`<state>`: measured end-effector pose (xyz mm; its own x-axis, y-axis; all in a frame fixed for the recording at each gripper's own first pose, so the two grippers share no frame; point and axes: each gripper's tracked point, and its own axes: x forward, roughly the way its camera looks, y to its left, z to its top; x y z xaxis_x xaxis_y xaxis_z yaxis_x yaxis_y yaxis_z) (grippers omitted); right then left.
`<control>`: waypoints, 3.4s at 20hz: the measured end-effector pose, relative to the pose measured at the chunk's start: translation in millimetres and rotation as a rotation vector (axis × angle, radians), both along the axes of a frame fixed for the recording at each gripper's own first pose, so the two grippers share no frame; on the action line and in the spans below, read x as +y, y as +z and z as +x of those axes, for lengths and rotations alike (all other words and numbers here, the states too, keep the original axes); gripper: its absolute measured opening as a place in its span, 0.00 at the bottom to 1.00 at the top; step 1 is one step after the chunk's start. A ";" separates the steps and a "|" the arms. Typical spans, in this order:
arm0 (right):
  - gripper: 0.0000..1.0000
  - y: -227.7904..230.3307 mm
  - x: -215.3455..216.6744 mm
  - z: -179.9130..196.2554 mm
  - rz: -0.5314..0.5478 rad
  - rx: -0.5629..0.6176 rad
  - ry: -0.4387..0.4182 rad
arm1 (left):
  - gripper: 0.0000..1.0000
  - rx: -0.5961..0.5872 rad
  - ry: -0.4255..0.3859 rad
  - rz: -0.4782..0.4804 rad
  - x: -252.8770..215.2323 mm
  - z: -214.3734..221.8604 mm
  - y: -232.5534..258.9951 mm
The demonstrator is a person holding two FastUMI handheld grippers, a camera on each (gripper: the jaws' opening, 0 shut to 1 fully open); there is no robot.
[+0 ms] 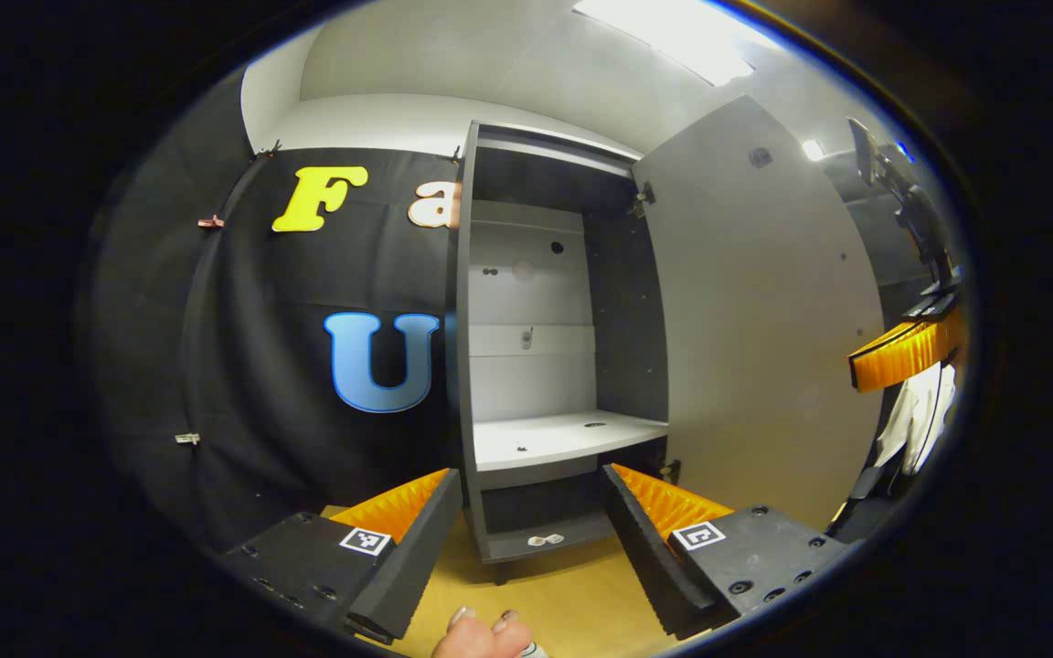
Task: Open the cabinet door with the right hand, grasp the bottle in the cabinet with the left hand and place it on the coaster, then close the cabinet door with the right hand.
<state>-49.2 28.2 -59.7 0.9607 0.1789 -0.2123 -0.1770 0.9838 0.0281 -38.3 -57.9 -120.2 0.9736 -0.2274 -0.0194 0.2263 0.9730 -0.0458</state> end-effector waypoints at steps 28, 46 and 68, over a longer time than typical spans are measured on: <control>0.95 52.1 -212.9 -15.2 0.155 -0.119 -0.032 | 0.96 0.062 0.138 -0.008 -85.1 3.1 37.7; 0.93 37.5 -78.6 21.4 0.115 -0.097 0.109 | 0.96 0.029 0.079 0.044 -16.6 14.1 37.7; 0.98 17.7 -12.0 96.9 0.085 -0.108 -0.090 | 0.96 0.008 -0.079 0.037 24.0 23.4 49.9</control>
